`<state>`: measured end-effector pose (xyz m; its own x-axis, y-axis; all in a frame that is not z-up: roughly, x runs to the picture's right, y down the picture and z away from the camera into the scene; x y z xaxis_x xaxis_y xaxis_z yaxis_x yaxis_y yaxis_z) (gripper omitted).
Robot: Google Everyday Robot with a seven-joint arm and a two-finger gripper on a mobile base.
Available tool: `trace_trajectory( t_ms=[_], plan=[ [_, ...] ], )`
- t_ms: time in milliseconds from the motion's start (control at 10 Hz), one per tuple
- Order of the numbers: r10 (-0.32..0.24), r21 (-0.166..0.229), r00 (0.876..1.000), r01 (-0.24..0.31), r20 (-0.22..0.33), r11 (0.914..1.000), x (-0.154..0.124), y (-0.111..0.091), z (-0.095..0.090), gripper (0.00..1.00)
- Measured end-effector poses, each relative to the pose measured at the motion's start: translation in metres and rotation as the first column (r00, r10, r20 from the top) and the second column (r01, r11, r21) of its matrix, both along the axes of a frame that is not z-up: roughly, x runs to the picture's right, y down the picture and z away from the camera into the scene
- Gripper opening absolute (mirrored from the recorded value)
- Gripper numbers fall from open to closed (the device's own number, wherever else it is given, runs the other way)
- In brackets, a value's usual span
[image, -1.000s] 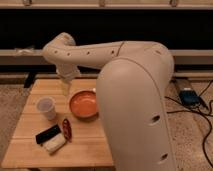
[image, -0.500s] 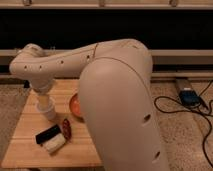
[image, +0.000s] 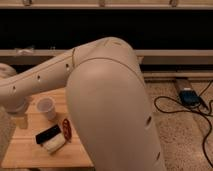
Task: Move the arm in a circular motion
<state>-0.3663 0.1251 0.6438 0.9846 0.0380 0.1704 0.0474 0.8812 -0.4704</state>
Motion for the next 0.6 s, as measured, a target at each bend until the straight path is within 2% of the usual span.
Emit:
trace_trajectory(
  t_ms=[100,300,600],
  plan=[
    [0.000,-0.008,1.000,0.000,0.020,1.0000,-0.002,0.019,-0.007,0.80],
    [0.021,-0.030,0.999,-0.020,0.035,0.9994,0.012,0.054,-0.018,0.80],
    [0.093,-0.060,0.996,-0.092,0.009,0.9939,0.066,0.092,-0.024,0.80]
  ],
)
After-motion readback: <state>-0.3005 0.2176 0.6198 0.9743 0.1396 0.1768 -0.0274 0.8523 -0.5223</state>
